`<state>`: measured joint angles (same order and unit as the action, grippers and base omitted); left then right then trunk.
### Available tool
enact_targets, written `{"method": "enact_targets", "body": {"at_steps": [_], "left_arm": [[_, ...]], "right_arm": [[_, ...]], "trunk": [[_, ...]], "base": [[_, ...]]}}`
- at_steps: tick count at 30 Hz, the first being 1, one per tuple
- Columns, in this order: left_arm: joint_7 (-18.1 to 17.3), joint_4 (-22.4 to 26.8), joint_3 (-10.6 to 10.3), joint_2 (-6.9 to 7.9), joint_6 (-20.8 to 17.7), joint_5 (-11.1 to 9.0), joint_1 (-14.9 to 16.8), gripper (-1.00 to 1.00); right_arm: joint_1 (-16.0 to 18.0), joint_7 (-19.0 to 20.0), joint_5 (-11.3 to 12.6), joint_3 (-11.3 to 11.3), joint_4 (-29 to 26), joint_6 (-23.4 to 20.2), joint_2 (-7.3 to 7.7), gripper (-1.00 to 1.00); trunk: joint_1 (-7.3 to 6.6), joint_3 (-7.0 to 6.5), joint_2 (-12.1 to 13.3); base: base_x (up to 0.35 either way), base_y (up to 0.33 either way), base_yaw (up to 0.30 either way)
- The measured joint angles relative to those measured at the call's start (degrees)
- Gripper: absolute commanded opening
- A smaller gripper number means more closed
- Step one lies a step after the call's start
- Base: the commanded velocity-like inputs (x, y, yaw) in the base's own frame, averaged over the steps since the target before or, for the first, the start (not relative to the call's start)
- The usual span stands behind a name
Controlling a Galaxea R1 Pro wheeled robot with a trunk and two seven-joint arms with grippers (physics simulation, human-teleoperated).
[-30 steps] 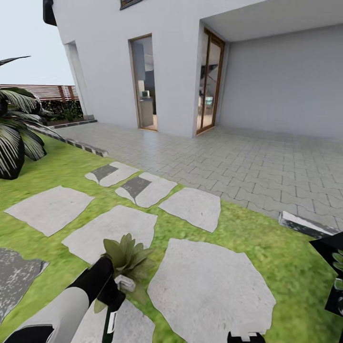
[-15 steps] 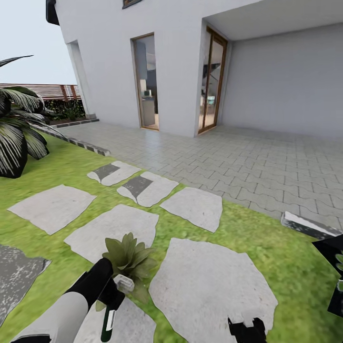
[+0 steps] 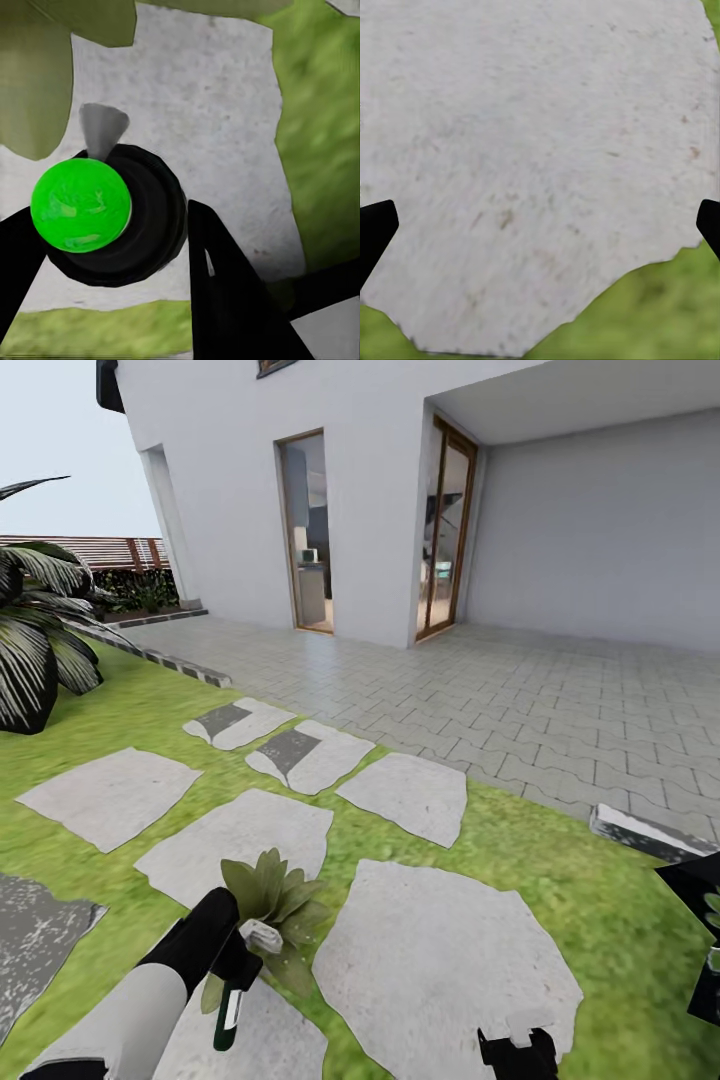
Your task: Pick up the pesticide atomizer in the garden and spray insectifuge to fully cover both potted plants in the garden.
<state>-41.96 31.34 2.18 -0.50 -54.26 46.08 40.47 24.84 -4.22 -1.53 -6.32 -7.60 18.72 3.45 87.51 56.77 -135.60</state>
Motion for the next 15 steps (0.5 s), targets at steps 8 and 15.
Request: {"method": "enact_targets", "body": {"at_steps": [8,15], "left_arm": [[-0.03,-0.17,-0.19,2.6,-1.98,0.16,-0.75,-1.0],[0.02,-0.87,0.0,1.64,-1.75,-0.44,-0.76,-1.0]], "right_arm": [[0.0,0.0,0.03,0.01,0.0,0.0,-0.04,1.0],[0.0,0.0,0.03,0.08,-0.08,0.0,-0.13,1.0]], "trunk": [[0.0,0.09,0.0],[0.0,0.48,0.0]], "base": [[0.0,0.0,0.044],[0.0,0.0,0.187]]}}
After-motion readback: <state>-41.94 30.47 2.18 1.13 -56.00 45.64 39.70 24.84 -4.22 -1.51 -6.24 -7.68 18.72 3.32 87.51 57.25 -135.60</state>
